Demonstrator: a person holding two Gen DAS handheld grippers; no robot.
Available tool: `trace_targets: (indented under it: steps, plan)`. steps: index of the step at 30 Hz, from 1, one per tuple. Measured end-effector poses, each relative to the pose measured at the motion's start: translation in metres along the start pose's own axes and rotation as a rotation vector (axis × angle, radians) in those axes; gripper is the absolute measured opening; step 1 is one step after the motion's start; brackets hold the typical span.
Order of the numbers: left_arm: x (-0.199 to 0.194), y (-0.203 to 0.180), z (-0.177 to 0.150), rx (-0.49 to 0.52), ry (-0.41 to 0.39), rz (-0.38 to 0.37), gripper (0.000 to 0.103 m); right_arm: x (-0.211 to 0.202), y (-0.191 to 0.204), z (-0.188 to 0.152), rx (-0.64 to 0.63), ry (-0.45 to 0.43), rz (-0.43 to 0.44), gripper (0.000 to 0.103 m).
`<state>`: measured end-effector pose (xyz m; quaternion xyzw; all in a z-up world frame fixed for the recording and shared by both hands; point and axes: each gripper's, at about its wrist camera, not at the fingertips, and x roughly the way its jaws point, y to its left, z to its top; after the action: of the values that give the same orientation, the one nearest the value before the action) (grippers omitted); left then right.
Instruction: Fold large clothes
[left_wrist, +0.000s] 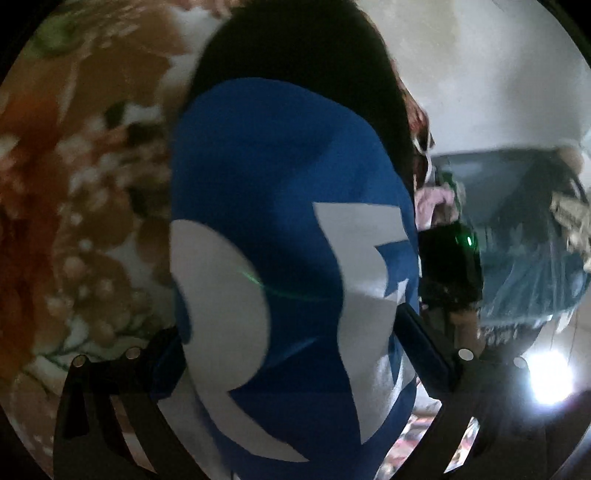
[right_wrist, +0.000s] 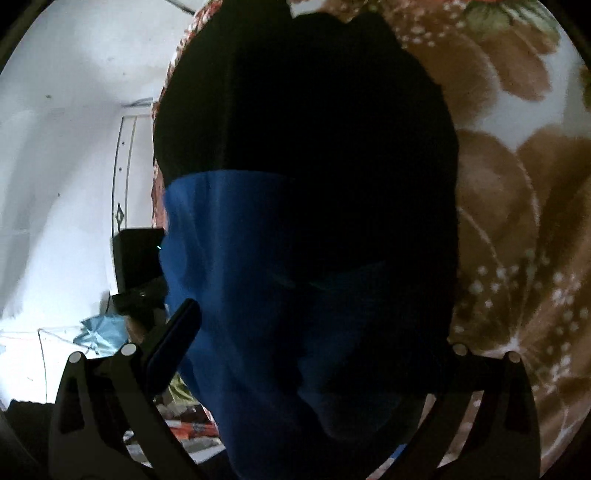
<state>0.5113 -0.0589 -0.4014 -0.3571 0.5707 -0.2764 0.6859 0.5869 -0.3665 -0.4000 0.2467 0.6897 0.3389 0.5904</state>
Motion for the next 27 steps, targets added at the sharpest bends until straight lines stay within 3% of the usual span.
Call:
trace_targets:
  steps: [6, 8, 10, 13, 16, 17, 18, 20, 22, 23, 24, 25, 26, 27]
  plan:
    - [0.02, 0.015, 0.004, -0.011, 0.017, -0.035, 0.099, 0.016, -0.024, 0.016, 0.065, 0.011, 0.108, 0.099]
    - [0.019, 0.013, 0.003, -0.021, 0.023, -0.043, 0.094, 0.008, -0.019, 0.008, 0.058, 0.001, 0.068, 0.074]
    - [0.015, 0.006, -0.004, -0.029, 0.036, -0.064, 0.078, -0.004, -0.014, 0.002, 0.064, -0.011, 0.079, 0.056]
    - [0.003, -0.013, -0.008, 0.004, 0.03, -0.102, 0.069, -0.016, 0.007, -0.002, 0.015, -0.003, 0.076, 0.048]
    - [0.002, -0.004, -0.009, -0.059, 0.008, -0.178, 0.071, -0.011, 0.014, 0.001, 0.02, -0.007, 0.112, 0.048]
    - [0.006, 0.006, -0.009, -0.096, 0.01, -0.166, 0.074, -0.007, 0.011, 0.005, 0.028, -0.004, 0.122, 0.051]
    - [0.013, 0.014, -0.009, -0.115, 0.016, -0.129, 0.083, -0.001, 0.007, 0.008, 0.037, 0.0, 0.12, 0.054]
    - [0.023, 0.018, -0.009, -0.112, 0.015, -0.106, 0.089, 0.021, -0.01, 0.015, 0.089, 0.0, 0.094, 0.083]
    - [0.033, 0.004, -0.007, -0.085, 0.019, -0.067, 0.092, 0.032, -0.013, 0.024, 0.084, -0.009, 0.139, 0.097]
    - [0.037, -0.004, -0.006, -0.071, 0.028, -0.049, 0.091, 0.032, -0.012, 0.021, 0.088, -0.008, 0.133, 0.098]
    - [0.041, -0.009, -0.004, -0.075, 0.036, -0.044, 0.083, 0.033, -0.007, 0.021, 0.079, -0.003, 0.105, 0.098]
    - [0.04, -0.01, -0.002, -0.093, 0.039, -0.069, 0.069, 0.033, 0.002, 0.019, 0.038, 0.005, 0.056, 0.094]
    - [0.036, -0.01, -0.003, -0.1, 0.038, -0.094, 0.063, 0.03, 0.004, 0.016, 0.023, 0.005, 0.035, 0.079]
    - [0.029, -0.012, -0.005, -0.091, 0.039, -0.108, 0.053, 0.024, 0.0, 0.014, 0.04, 0.001, 0.07, 0.071]
